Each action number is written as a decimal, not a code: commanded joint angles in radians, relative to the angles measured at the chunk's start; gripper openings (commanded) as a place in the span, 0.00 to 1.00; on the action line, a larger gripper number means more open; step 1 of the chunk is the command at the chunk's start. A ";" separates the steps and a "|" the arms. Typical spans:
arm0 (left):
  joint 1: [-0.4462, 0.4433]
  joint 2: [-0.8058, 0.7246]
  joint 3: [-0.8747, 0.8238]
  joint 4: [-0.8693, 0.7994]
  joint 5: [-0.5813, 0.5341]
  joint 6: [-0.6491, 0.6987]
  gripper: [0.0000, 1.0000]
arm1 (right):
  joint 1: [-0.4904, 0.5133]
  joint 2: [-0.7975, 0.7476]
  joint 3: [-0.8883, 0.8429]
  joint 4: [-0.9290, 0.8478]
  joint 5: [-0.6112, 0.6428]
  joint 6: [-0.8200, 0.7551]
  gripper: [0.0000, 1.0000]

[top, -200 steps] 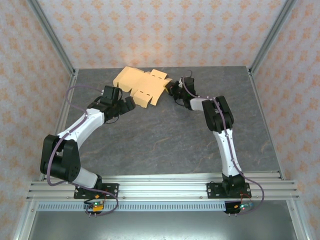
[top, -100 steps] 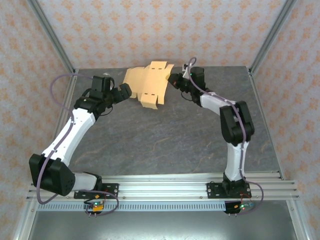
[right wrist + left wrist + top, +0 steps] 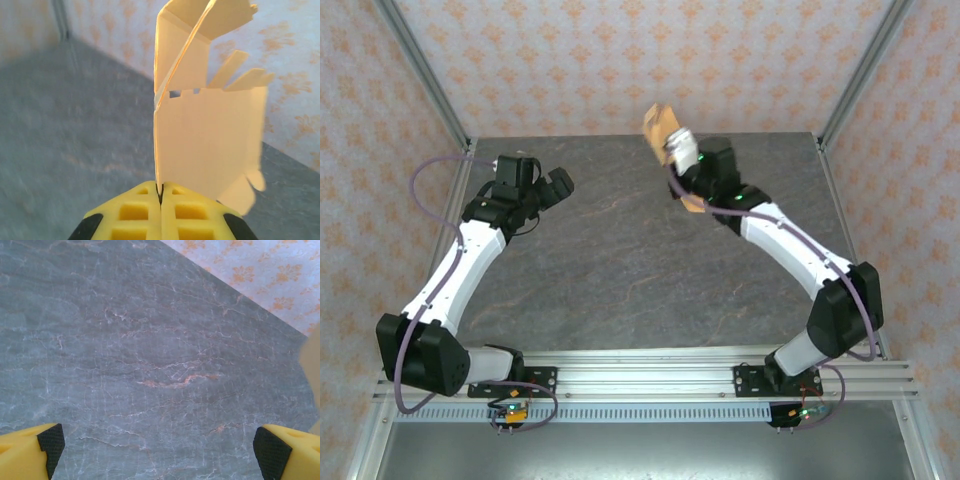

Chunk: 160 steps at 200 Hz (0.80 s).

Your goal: Fold the paper box

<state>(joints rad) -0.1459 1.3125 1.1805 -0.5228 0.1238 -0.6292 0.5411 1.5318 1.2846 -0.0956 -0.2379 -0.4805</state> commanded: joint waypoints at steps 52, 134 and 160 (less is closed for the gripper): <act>0.024 0.094 -0.049 0.051 0.088 -0.015 1.00 | 0.211 0.049 -0.206 -0.039 0.072 -0.027 0.53; -0.096 0.302 -0.114 0.264 0.284 0.045 0.93 | -0.209 -0.133 -0.369 -0.060 0.017 0.653 0.63; -0.121 0.412 -0.053 0.226 0.289 0.120 0.90 | -0.239 -0.124 -0.422 -0.013 -0.069 0.669 0.63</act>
<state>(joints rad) -0.2527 1.6550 1.0660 -0.3084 0.3759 -0.6003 0.3008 1.4025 0.9138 -0.1162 -0.2100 0.0681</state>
